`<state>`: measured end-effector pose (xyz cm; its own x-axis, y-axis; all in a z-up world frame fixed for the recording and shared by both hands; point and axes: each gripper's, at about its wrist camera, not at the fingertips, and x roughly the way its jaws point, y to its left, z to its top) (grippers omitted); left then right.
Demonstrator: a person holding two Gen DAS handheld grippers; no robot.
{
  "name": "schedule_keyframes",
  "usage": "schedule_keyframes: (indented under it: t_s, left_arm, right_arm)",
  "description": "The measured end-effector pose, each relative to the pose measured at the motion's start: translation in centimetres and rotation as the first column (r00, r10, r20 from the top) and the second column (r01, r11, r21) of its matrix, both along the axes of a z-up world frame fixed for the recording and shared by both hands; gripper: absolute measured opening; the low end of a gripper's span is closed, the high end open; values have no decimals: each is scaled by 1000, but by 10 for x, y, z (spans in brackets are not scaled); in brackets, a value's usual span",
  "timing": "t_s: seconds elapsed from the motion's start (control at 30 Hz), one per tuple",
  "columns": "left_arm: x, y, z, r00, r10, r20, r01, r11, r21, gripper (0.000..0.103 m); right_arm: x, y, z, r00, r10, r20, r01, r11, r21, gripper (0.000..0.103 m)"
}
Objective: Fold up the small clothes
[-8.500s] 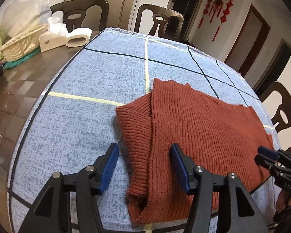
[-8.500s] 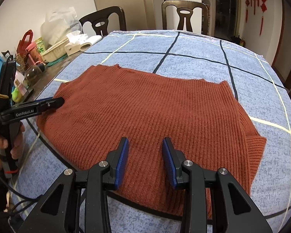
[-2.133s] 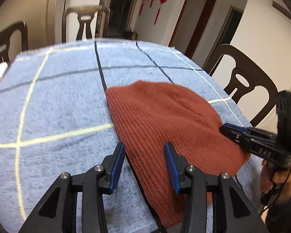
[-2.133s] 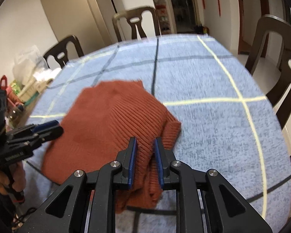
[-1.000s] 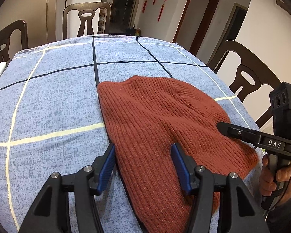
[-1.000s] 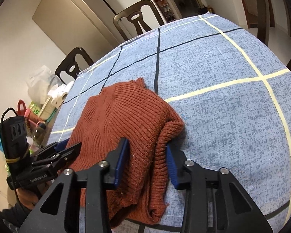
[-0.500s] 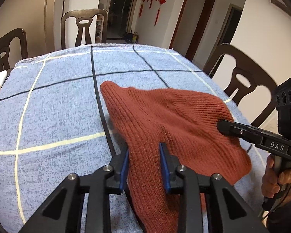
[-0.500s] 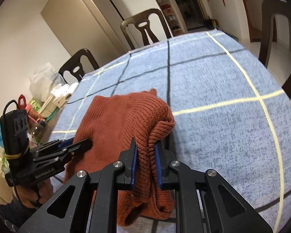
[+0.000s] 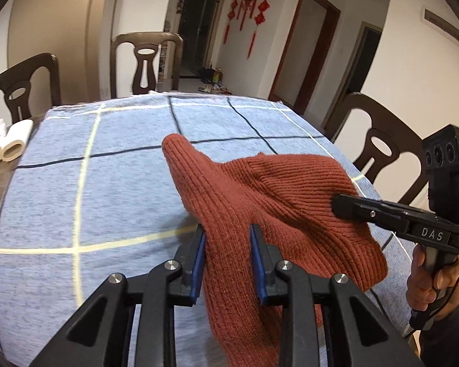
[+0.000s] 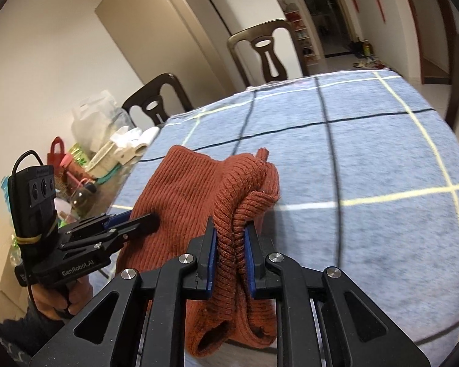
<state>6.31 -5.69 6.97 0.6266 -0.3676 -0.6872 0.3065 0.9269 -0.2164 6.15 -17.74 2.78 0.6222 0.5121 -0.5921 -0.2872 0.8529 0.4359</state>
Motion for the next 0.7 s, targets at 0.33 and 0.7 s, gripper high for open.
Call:
schedule_keyframes:
  t_s: [0.33,0.7]
  left_arm:
    - [8,62,8,995,97,25,-97,995,-4,29]
    - [22,99,-44,983,166,-75,-167,986,-9,32]
  right_arm:
    - [29,58,-8,995,94,-14,-93,994,55,16]
    - [51,50,-47,989,51,-138,-41,996,75,23]
